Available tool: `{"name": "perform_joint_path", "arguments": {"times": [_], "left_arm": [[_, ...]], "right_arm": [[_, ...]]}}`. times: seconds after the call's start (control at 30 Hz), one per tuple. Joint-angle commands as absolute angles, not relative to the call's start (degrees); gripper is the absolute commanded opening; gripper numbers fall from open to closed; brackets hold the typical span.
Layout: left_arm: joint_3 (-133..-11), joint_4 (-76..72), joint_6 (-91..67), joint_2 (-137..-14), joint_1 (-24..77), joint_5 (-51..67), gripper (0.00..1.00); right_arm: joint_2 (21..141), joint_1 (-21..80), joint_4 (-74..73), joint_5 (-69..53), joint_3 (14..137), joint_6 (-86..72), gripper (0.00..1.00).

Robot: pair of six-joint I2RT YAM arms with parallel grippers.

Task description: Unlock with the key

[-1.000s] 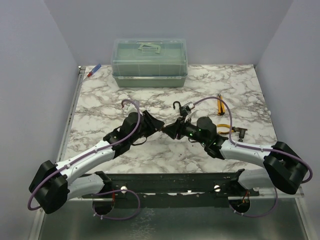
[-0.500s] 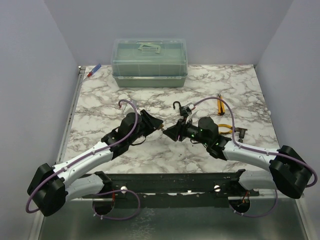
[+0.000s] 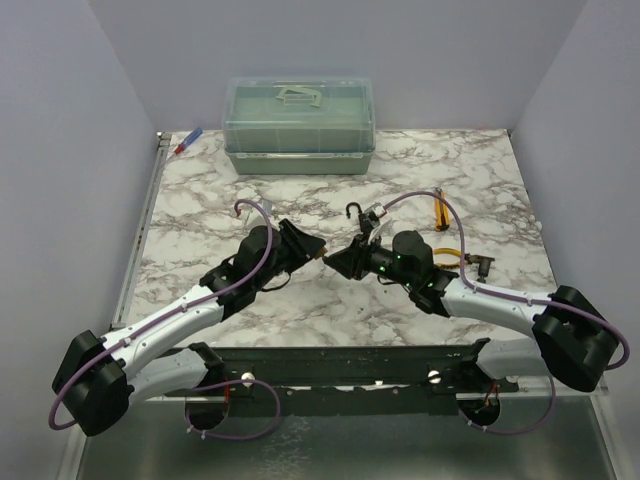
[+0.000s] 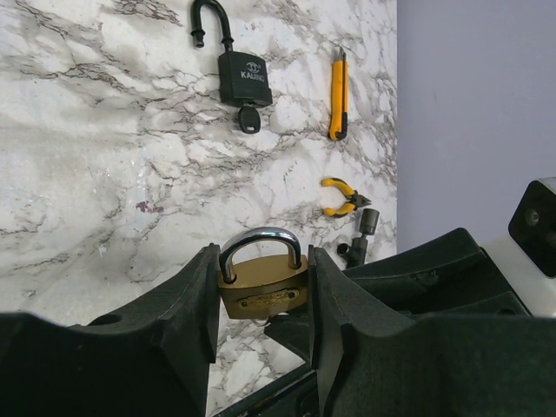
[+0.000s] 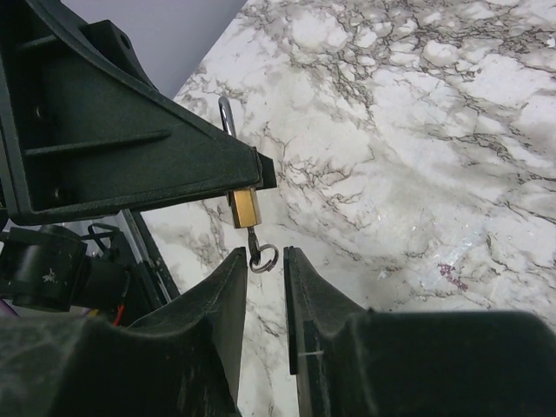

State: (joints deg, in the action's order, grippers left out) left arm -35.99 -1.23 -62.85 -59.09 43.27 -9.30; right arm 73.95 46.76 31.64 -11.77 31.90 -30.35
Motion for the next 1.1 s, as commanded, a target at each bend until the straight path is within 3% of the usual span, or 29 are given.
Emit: {"name": "perform_joint_path", "arguments": {"times": [0.0,0.37,0.7,1.07], "left_arm": [[-35.6,-4.0,-63.0,-57.8,43.5,-9.4,0.06],[-35.2,-4.6,-63.0,-57.9,43.4,-8.9,0.05],[-35.2,-4.9,-63.0,-58.2,43.4,-8.4,0.04],[-34.7,-6.2,-62.6,-58.0,43.5,-6.4,0.03]], "right_arm": [[74.8,46.7,33.2,-12.7,33.7,-29.9,0.27],[76.4,46.7,34.5,-13.2,34.1,-30.3,0.21],[76.9,46.7,35.2,-13.6,34.6,-30.2,0.01],[77.2,46.7,37.3,-12.7,35.5,-30.8,0.0]]}}
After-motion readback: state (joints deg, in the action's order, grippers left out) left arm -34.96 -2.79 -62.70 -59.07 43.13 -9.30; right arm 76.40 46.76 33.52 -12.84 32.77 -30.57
